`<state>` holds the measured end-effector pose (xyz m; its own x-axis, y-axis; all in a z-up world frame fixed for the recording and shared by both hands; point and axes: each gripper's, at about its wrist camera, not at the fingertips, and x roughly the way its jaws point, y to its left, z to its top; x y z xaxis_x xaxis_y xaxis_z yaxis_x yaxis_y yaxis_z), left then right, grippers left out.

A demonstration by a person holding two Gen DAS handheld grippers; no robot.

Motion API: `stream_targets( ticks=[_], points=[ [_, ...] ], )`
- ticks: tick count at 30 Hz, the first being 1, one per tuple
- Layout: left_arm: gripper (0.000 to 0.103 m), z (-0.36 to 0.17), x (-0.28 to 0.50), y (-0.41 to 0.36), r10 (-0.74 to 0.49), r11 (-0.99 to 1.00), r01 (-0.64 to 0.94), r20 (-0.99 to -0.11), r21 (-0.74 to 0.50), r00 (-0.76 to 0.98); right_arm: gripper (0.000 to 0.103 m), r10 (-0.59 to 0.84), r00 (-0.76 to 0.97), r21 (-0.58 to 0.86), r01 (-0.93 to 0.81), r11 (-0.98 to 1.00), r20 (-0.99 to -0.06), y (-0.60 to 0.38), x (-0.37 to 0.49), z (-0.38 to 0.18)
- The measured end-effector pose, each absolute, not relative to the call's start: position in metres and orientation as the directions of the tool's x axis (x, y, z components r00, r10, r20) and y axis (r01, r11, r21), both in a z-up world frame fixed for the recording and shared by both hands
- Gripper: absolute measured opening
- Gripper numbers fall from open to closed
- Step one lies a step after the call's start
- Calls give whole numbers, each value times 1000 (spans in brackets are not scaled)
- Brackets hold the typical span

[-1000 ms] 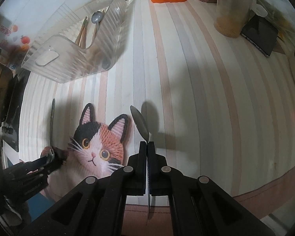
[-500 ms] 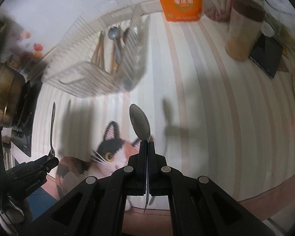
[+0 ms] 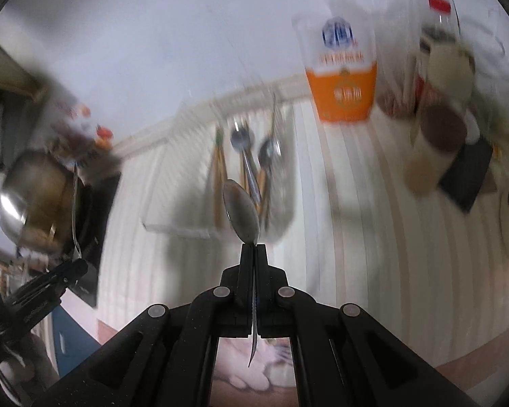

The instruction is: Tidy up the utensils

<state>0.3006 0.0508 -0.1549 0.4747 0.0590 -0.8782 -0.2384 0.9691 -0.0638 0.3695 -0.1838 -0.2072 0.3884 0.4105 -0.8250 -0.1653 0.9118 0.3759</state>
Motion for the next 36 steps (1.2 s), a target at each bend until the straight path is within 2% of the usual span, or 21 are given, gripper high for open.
stream_targets(
  ticks=[6,15,23,27,28,29,31,33,36],
  points=[
    [32,-131,360,32,-78,970,-165,-867,-181,492,1,443,428,422,-150,894,-788,-182,427,-180],
    [32,-182,444,18,-227,937,-174,-908,-302,353,1,488,326,486,-92,869,-810,-170,509,-226],
    [33,-211,467,19,-190,946,-206,-941,-252,281,1,495,203,486,-95,869,-845,-152,534,-280],
    [35,-205,462,18,-95,961,-224,-953,-164,289,3,470,184,458,-105,883,-863,-149,533,-286],
    [42,-202,459,18,-51,964,-235,-954,-124,294,7,463,185,450,-112,886,-867,-149,531,-284],
    [54,-199,457,18,-16,967,-238,-952,-93,307,10,446,195,430,-123,895,-873,-148,529,-282],
    [70,-190,449,18,58,968,-248,-937,-31,345,34,419,219,397,-139,907,-881,-148,522,-274],
    [75,-184,440,21,118,966,-257,-916,16,385,47,370,256,340,-155,928,-893,-150,512,-265],
    [90,-181,424,28,177,958,-282,-890,57,421,63,270,313,226,-170,959,-911,-151,493,-255]
  ],
)
